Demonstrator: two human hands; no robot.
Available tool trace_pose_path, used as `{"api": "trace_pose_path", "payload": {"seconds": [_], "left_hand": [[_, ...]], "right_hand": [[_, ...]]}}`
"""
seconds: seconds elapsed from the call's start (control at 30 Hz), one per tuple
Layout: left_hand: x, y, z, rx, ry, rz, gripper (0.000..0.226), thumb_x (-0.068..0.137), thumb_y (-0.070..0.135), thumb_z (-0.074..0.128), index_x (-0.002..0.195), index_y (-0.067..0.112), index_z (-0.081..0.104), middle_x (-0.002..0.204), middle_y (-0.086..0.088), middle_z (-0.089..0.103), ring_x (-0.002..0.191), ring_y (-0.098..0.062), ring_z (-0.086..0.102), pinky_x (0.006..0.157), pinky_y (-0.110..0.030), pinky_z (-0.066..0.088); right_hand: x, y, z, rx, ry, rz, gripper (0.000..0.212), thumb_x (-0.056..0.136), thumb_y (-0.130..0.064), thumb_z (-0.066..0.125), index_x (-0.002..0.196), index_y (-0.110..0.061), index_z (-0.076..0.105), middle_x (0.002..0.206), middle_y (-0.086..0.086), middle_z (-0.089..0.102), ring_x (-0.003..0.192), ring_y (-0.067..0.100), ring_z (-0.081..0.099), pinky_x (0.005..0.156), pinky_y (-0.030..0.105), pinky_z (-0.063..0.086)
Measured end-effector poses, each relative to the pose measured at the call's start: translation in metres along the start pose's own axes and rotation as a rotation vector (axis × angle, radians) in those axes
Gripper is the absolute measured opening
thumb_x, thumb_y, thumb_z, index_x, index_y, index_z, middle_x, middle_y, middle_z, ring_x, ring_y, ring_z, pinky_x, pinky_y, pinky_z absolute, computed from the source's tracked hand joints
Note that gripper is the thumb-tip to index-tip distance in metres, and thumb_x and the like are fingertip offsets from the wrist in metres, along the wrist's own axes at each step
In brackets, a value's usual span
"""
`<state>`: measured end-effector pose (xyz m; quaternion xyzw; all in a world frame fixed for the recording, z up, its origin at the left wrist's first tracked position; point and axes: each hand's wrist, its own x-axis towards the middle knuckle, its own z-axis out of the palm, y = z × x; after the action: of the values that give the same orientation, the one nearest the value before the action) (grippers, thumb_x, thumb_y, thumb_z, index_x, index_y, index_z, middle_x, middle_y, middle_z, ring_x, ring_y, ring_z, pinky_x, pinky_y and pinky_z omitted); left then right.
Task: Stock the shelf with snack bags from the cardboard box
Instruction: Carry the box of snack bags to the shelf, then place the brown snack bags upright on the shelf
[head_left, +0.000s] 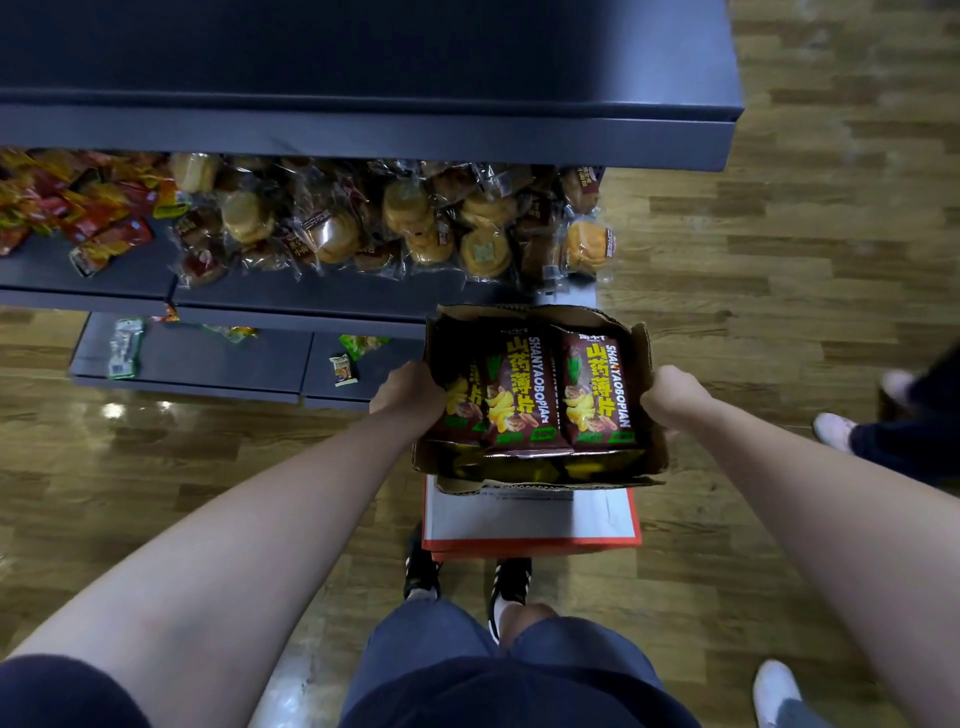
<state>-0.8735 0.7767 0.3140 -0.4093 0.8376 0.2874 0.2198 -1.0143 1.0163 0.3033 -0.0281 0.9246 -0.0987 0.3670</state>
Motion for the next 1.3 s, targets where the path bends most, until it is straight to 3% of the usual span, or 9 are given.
{"api": "trace_pose_path", "payload": {"seconds": [0.27, 0.43, 0.67, 0.83, 0.9, 1.0, 1.1, 1.17, 1.3], "left_hand": [[-0.001, -0.002, 0.002, 0.0, 0.006, -0.032, 0.033, 0.094, 0.018, 0.04, 0.123, 0.007, 0.051, 0.109, -0.017, 0.061, 0.101, -0.036, 0.059, 0.073, -0.036, 0.043], [-0.004, -0.01, 0.001, 0.075, 0.106, -0.06, 0.034, 0.093, 0.011, 0.043, 0.126, 0.009, 0.051, 0.111, -0.016, 0.063, 0.102, -0.036, 0.06, 0.072, -0.037, 0.043], [0.0, -0.013, -0.02, 0.125, 0.159, -0.128, 0.028, 0.096, 0.013, 0.043, 0.119, 0.001, 0.054, 0.114, -0.02, 0.06, 0.105, -0.037, 0.058, 0.081, -0.04, 0.045], [0.009, -0.011, -0.026, 0.07, 0.049, -0.032, 0.025, 0.096, 0.01, 0.041, 0.11, -0.004, 0.056, 0.108, -0.023, 0.06, 0.099, -0.039, 0.059, 0.073, -0.039, 0.045], [0.009, -0.011, -0.024, 0.075, 0.06, -0.041, 0.028, 0.095, 0.012, 0.042, 0.115, -0.003, 0.054, 0.11, -0.022, 0.06, 0.1, -0.039, 0.059, 0.072, -0.038, 0.044], [0.007, -0.009, -0.022, 0.08, 0.034, -0.079, 0.034, 0.095, 0.013, 0.041, 0.125, -0.002, 0.048, 0.119, -0.021, 0.055, 0.108, -0.04, 0.056, 0.085, -0.043, 0.046], [0.006, -0.005, -0.025, 0.062, 0.004, -0.089, 0.041, 0.096, 0.017, 0.041, 0.133, 0.001, 0.039, 0.129, -0.022, 0.049, 0.115, -0.041, 0.051, 0.091, -0.047, 0.044], [0.005, -0.001, -0.023, 0.042, 0.058, -0.08, 0.045, 0.095, 0.015, 0.04, 0.137, 0.002, 0.03, 0.137, -0.022, 0.04, 0.123, -0.04, 0.043, 0.094, -0.048, 0.04], [-0.004, 0.01, -0.014, 0.089, 0.366, 0.084, 0.034, 0.092, 0.008, 0.039, 0.126, 0.004, 0.037, 0.133, -0.02, 0.038, 0.125, -0.037, 0.035, 0.101, -0.045, 0.033]], "right_hand": [[-0.002, -0.002, 0.003, 0.013, 0.018, 0.024, 0.017, 0.085, -0.007, 0.042, 0.092, -0.001, 0.055, 0.102, 0.023, 0.064, 0.086, 0.037, 0.064, 0.075, 0.038, 0.053], [-0.007, -0.005, -0.001, -0.029, 0.049, -0.016, 0.012, 0.083, -0.005, 0.043, 0.071, -0.005, 0.048, 0.094, 0.02, 0.066, 0.081, 0.036, 0.066, 0.071, 0.037, 0.054], [-0.014, -0.024, 0.002, -0.046, 0.022, -0.11, 0.01, 0.082, -0.005, 0.043, 0.085, -0.004, 0.053, 0.099, 0.021, 0.067, 0.084, 0.037, 0.069, 0.075, 0.039, 0.057], [-0.013, -0.021, 0.007, -0.011, 0.018, -0.081, 0.01, 0.083, -0.004, 0.042, 0.085, -0.004, 0.052, 0.096, 0.02, 0.067, 0.083, 0.037, 0.069, 0.075, 0.038, 0.056], [-0.012, -0.019, 0.007, -0.009, 0.031, -0.074, 0.011, 0.082, -0.004, 0.042, 0.085, -0.005, 0.052, 0.096, 0.02, 0.067, 0.083, 0.038, 0.068, 0.078, 0.041, 0.057], [-0.01, -0.019, 0.005, 0.017, 0.016, -0.049, 0.012, 0.082, -0.004, 0.042, 0.084, -0.003, 0.053, 0.097, 0.021, 0.066, 0.081, 0.038, 0.068, 0.076, 0.044, 0.058], [-0.008, -0.022, 0.002, 0.018, 0.017, -0.043, 0.012, 0.086, -0.012, 0.046, 0.092, -0.004, 0.052, 0.107, 0.023, 0.064, 0.09, 0.039, 0.065, 0.081, 0.042, 0.055], [-0.007, -0.025, 0.001, 0.012, 0.09, -0.021, 0.026, 0.09, -0.02, 0.047, 0.107, -0.002, 0.051, 0.117, 0.023, 0.06, 0.104, 0.04, 0.06, 0.085, 0.039, 0.048], [-0.013, -0.041, 0.001, -0.059, 0.367, -0.09, 0.032, 0.094, -0.021, 0.046, 0.119, 0.0, 0.046, 0.124, 0.02, 0.049, 0.118, 0.038, 0.046, 0.088, 0.045, 0.044]]}}
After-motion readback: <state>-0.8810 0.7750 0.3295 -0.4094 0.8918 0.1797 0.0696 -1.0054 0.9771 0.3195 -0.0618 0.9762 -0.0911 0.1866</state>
